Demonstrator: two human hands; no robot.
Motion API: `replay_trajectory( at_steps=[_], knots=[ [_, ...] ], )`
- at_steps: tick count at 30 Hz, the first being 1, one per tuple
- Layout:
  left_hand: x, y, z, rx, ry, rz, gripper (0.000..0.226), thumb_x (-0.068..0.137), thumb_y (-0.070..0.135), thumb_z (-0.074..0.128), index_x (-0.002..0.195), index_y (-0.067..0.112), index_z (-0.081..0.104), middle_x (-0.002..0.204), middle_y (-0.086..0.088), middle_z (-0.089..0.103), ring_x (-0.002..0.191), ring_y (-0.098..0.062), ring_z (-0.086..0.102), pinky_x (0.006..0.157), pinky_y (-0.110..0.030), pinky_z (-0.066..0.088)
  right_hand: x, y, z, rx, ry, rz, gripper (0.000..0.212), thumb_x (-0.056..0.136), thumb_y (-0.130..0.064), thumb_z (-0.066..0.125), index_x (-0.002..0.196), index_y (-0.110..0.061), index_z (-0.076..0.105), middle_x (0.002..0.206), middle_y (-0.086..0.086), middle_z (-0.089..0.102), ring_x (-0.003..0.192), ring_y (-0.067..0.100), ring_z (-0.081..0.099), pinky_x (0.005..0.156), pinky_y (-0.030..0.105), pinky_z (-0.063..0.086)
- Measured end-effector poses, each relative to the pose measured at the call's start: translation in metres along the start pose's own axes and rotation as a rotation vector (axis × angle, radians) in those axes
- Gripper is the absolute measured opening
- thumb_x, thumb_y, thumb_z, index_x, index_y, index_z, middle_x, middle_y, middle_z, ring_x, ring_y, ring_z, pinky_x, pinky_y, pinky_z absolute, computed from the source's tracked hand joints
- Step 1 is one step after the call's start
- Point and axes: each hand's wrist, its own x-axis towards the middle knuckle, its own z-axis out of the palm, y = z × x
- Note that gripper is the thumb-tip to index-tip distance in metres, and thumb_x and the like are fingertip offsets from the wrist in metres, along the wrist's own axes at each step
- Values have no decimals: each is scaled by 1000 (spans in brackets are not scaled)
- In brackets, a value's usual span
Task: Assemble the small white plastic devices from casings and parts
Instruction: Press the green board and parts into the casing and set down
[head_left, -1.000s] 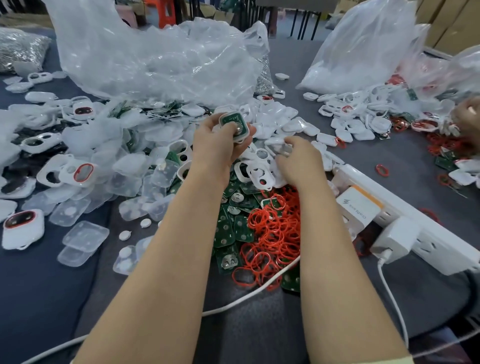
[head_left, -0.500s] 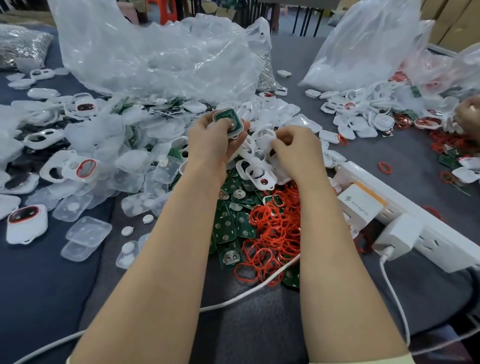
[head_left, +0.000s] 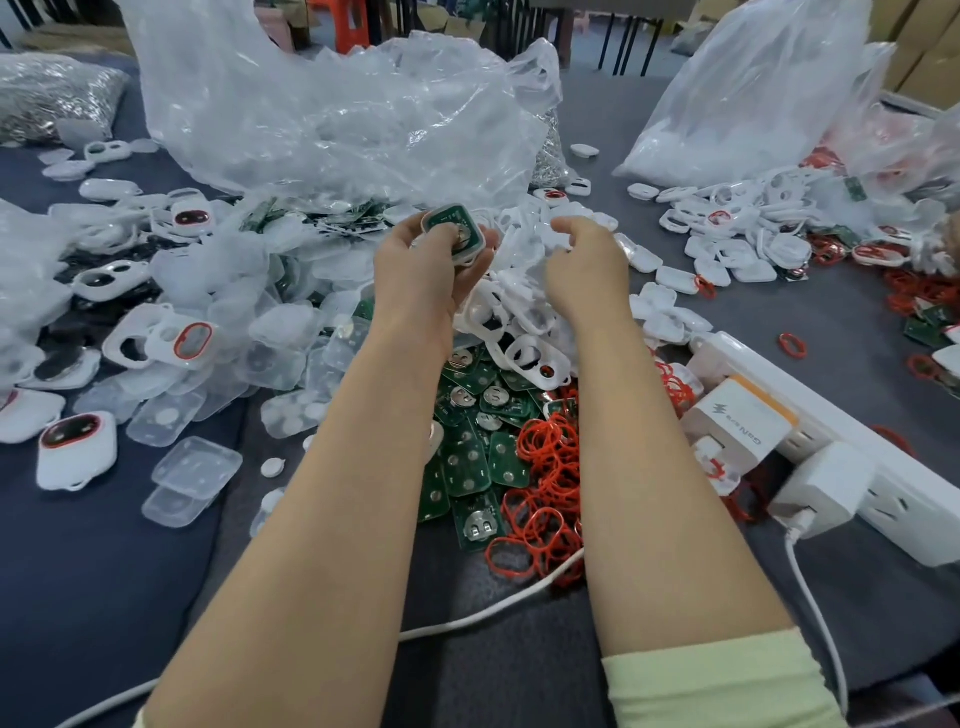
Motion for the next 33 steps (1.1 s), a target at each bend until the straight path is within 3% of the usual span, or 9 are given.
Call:
replay_trajectory(
  at_steps=[4,7,9,14,19,23,27,30,33],
  knots=[
    [3,0,-1,15,2,-4,24,95,-6,45,116,5,49,98,-19,65,73,-20,72,65,-24,58,8,0,9,-92,-170,40,48,93,-6,36,138,-19,50,140,5,51,118,24,53,96,28,41],
    [4,0,-3,25,14,-12,20,94,-7,45,109,7,50,107,-22,63,76,-21,72,64,-23,59,8,-1,18,-122,-194,86,37,92,-11,38,116,-16,65,120,9,63,111,30,55,98,38,45],
    [4,-1,-4,29,20,-18,22,94,-6,45,112,5,50,109,-23,63,76,-21,72,62,-23,59,6,0,20,-98,-82,93,31,91,-11,38,100,-13,68,107,9,65,109,31,55,97,41,45],
    [5,1,-10,140,51,6,25,95,-4,45,117,9,50,110,-21,65,79,-21,71,72,-29,59,-9,-5,6,244,270,-23,24,91,-7,46,106,-15,63,100,-4,63,93,16,59,85,29,46],
    [-8,10,-24,217,41,41,24,95,-4,45,98,19,52,108,-17,65,73,-18,72,70,-28,60,-34,-27,4,551,49,-70,29,87,-2,56,110,-19,52,94,1,62,71,10,67,79,36,57],
    [-22,23,-51,267,-3,47,25,94,-5,46,99,17,57,102,-19,67,74,-21,74,63,-26,59,-58,-42,18,594,-38,-141,12,88,-12,64,100,-12,66,91,0,66,82,8,64,84,30,54],
    [-31,33,-82,279,32,70,19,95,-4,46,103,9,57,96,-20,66,68,-21,73,64,-27,60,-83,-49,37,602,-88,-214,5,91,-25,63,88,-28,66,67,-7,49,66,10,46,66,28,43],
    [-33,37,-100,273,62,80,21,95,-3,45,111,4,56,92,-16,66,69,-21,72,65,-27,60,-97,-50,53,640,-193,-205,11,93,-21,60,90,-30,65,55,-15,49,55,5,46,58,22,42],
    [-33,35,-112,271,73,94,18,95,-3,46,98,8,59,94,-15,65,73,-20,69,64,-25,59,-102,-52,66,780,-330,-121,23,91,-2,53,101,-17,66,76,-2,65,70,9,62,65,20,53]
  ],
)
